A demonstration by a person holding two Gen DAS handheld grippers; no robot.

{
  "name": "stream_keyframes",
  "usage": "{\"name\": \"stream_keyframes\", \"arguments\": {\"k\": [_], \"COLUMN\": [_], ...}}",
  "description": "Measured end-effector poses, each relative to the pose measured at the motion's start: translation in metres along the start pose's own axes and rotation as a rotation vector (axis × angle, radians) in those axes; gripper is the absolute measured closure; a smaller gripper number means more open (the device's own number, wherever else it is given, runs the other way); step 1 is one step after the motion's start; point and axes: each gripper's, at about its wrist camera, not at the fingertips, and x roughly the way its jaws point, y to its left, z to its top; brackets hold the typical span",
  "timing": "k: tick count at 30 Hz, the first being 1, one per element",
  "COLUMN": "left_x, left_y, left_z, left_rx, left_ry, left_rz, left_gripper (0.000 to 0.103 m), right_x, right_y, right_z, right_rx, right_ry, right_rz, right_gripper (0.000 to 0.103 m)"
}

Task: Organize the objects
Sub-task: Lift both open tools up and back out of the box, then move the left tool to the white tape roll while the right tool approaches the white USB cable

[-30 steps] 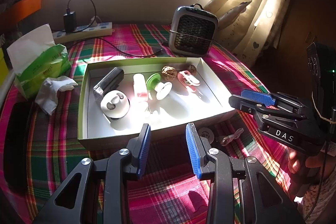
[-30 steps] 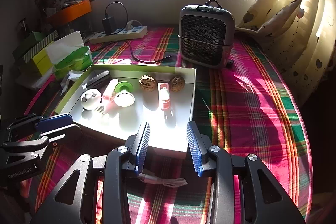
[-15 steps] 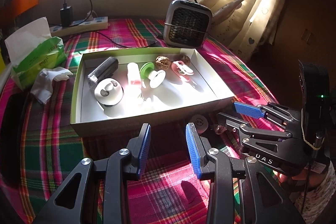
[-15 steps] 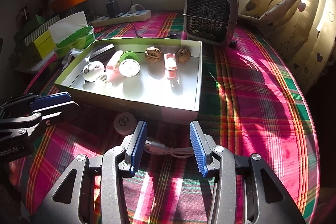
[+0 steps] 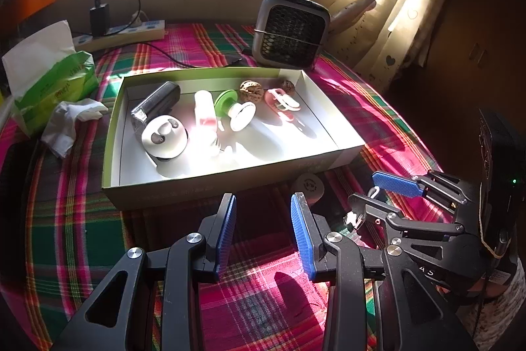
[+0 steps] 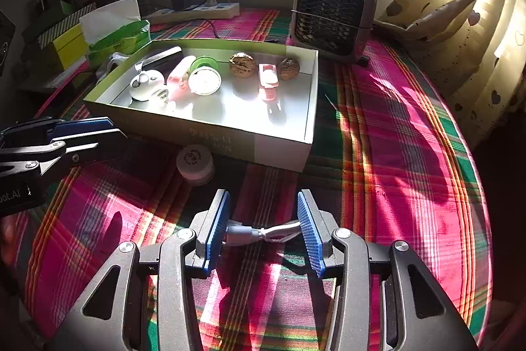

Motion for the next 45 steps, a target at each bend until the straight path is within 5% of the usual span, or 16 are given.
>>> {"name": "stream_keyframes", "arguments": {"k": [13, 18, 31, 45], "left_x": [0.010, 0.016, 0.034, 0.049], "left_y": [-0.009, -0.014, -0.029, -0.044], "left_z": [0.000, 0.001, 0.004, 0.008], "left_rx": [0.017, 0.029, 0.068, 0.086], "left_ry": [0.029, 0.040, 0.082, 0.099], "left_rz": [-0.021, -0.023, -0.032, 0.004], "left_gripper": [0.071, 0.071, 0.065, 0.064], "right_x": [-0.012, -0.016, -0.008, -0.009], "right_y": [-0.017, -0.011, -0.016, -0.024], "right_z": [-0.018, -0.021, -0.031, -0.031], "right_rx": [0.043, 0.065, 0.065, 0.065], "right_ry": [0.010, -0.002, 0.005, -0.005], "right_rz": [-0.047, 0.019, 0.006, 0.014], "right_gripper": [0.056, 0.056, 0.056, 0.080]}}
